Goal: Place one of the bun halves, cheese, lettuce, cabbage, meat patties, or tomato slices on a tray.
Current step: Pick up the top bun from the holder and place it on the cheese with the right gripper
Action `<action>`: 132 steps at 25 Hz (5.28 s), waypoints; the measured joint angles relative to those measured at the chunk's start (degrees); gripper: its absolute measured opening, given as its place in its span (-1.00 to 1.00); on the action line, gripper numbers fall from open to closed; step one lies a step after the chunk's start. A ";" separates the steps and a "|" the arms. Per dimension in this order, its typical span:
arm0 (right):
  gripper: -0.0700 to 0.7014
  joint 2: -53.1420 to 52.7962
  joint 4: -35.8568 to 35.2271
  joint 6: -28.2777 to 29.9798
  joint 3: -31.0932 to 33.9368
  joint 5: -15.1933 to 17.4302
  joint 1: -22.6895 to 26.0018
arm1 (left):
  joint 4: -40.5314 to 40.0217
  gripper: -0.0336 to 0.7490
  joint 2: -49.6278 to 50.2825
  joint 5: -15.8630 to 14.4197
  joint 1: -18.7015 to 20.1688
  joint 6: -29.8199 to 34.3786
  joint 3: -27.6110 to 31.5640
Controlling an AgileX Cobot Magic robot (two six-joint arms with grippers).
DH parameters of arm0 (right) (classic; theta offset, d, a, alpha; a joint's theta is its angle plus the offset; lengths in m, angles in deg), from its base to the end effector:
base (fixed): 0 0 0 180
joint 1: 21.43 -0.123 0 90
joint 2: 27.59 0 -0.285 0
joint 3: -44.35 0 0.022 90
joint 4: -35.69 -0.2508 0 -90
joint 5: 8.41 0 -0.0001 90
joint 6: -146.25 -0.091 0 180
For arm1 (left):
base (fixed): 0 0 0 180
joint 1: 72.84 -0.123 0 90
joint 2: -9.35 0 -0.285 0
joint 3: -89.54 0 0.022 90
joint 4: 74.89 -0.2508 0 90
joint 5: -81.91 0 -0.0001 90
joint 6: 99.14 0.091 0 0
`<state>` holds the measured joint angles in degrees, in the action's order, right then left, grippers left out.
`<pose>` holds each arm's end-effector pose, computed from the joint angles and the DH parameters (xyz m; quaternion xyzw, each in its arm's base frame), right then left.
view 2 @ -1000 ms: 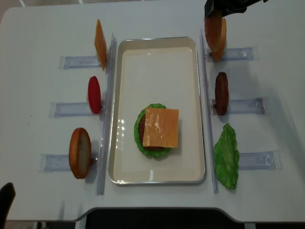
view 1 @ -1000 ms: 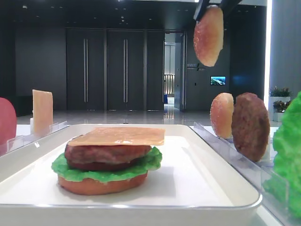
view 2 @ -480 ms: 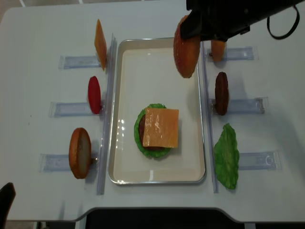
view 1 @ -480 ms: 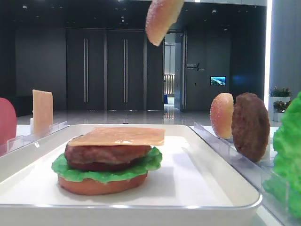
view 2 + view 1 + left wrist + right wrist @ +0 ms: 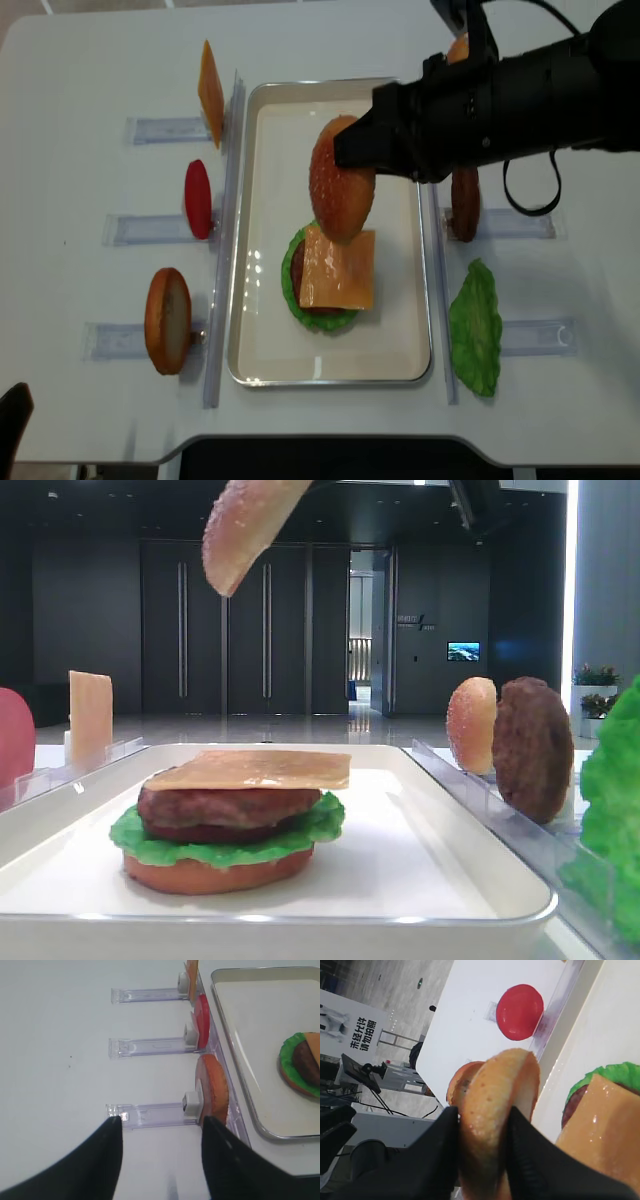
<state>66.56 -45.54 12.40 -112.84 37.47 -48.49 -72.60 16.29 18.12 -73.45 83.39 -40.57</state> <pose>0.2431 0.1968 0.2756 -0.1438 0.8282 0.5036 0.1995 -0.0068 -0.0033 0.2667 0.0158 0.8684 -0.0064 0.4956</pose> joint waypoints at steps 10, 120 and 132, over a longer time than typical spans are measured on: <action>-0.29 3.88 -4.82 4.58 1.60 -3.58 -4.25 | 0.00 0.09 0.00 0.05 0.00 0.00 0.00; 0.45 17.77 -9.79 5.66 1.54 -3.76 -4.25 | 0.20 0.09 0.00 0.05 0.00 0.00 0.00; 0.45 10.29 7.25 -7.59 -1.20 -10.68 -4.25 | 0.20 0.09 0.00 0.05 0.00 0.00 0.00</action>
<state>76.85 -38.29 4.81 -114.04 26.79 -52.74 -72.40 16.29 18.17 -73.45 83.39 -40.57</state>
